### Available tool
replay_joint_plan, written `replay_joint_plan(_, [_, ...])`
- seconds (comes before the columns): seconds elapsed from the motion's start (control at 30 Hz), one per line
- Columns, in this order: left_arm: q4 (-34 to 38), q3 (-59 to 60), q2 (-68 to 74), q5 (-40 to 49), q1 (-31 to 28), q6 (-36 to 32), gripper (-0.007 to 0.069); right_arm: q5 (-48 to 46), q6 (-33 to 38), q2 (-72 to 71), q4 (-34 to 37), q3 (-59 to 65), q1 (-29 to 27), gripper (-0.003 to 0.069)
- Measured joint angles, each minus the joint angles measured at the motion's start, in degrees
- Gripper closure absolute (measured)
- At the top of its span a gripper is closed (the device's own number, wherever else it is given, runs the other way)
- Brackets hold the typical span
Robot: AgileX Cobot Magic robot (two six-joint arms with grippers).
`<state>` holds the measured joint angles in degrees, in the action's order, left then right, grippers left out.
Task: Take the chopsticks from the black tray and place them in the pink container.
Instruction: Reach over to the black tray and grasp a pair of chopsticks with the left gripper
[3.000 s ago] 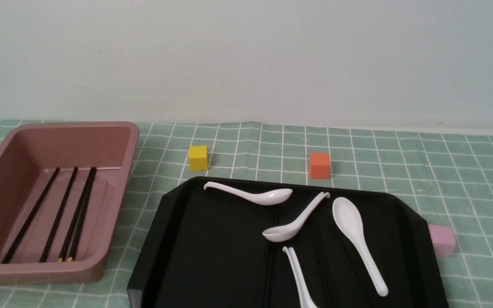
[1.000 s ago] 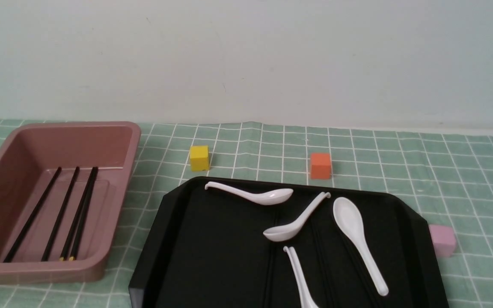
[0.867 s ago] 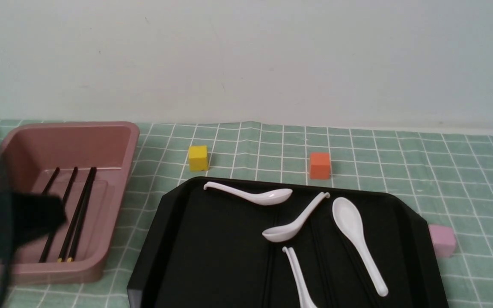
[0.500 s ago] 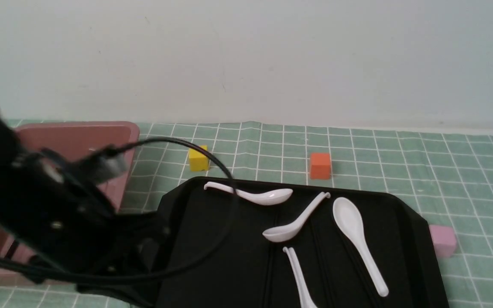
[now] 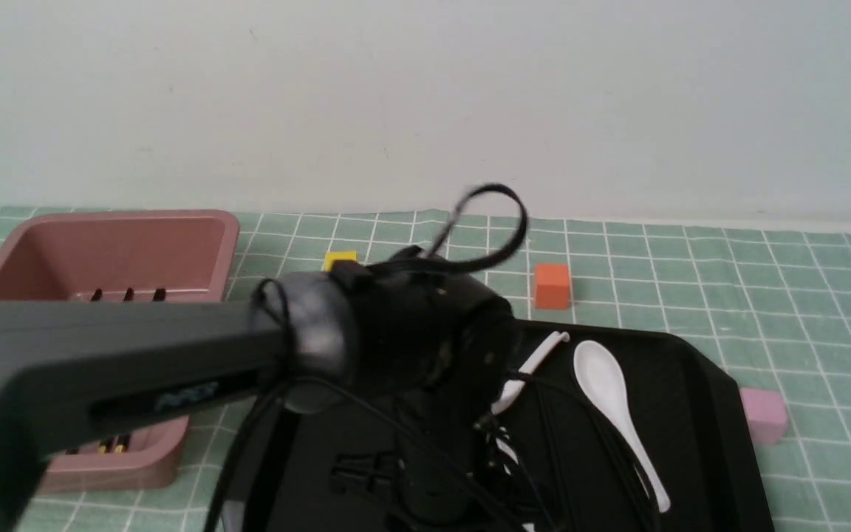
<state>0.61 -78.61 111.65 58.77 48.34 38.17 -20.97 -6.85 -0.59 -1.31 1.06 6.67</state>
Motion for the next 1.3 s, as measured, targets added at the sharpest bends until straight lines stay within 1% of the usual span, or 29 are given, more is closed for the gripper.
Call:
replay_joint_plan(0.07, [-0.6,-0.2,0.8,-0.4,0.1,0.1,0.0384,0.0,0.0,0.0,0.0,0.0,0.0,0.0419])
replay_joint_plan(0.1, [-0.9,-0.3,0.9,-0.8,0.1,0.2,0.0366,0.0,0.0,0.0,0.0,0.0,0.0,0.0419])
replay_joint_plan(0.17, [-1.5,-0.4,0.9,-3.1,0.1,0.2,0.0312,0.0,0.0,0.0,0.0,0.0,0.0,0.0419])
replay_joint_plan(0.27, [-1.6,-0.6,0.9,-5.4,0.1,0.2,0.0276,0.0,0.0,0.0,0.0,0.0,0.0,0.0419])
replay_joint_plan(0.4, [-1.9,-0.3,1.6,-8.1,0.1,0.2,0.0267,0.0,0.0,0.0,0.0,0.0,0.0,0.0419])
replay_joint_plan(0.5, [-2.0,1.5,2.8,-10.9,0.1,0.2,0.028,0.0,0.0,0.0,0.0,0.0,0.0,0.0419])
replay_joint_plan(0.63, [-2.4,3.2,3.5,-13.3,0.1,0.3,0.0336,0.0,0.0,0.0,0.0,0.0,0.0,0.0419])
replay_joint_plan(0.7, [-2.6,3.3,3.5,-13.4,0.1,0.3,0.0373,0.0,0.0,0.0,0.0,0.0,0.0,0.0419])
replay_joint_plan(0.8, [-2.9,3.4,3.5,-13.1,0.0,0.8,0.0482,0.0,0.0,0.0,0.0,0.0,0.0,0.0419])
replay_joint_plan(0.83, [-2.9,3.5,3.2,-13.1,0.0,1.0,0.0505,0.0,0.0,0.0,0.0,0.0,0.0,0.0419])
replay_joint_plan(0.93, [-2.8,4.0,2.2,-12.9,0.0,1.5,0.0503,0.0,0.0,0.0,0.0,0.0,0.0,0.0419])
replay_joint_plan(1.13, [-2.2,4.5,-4.6,-7.9,-1.1,1.7,0.0502,0.0,0.0,0.0,0.0,0.0,0.0,0.0419])
replay_joint_plan(1.23, [-1.7,4.5,-12.4,-3.7,-4.9,1.7,0.0502,0.0,0.0,0.0,0.0,0.0,0.0,0.0419])
replay_joint_plan(1.3, [-1.7,4.5,-16.6,-1.5,-9.2,1.2,0.0502,0.0,0.0,0.0,0.0,0.0,0.0,0.0419])
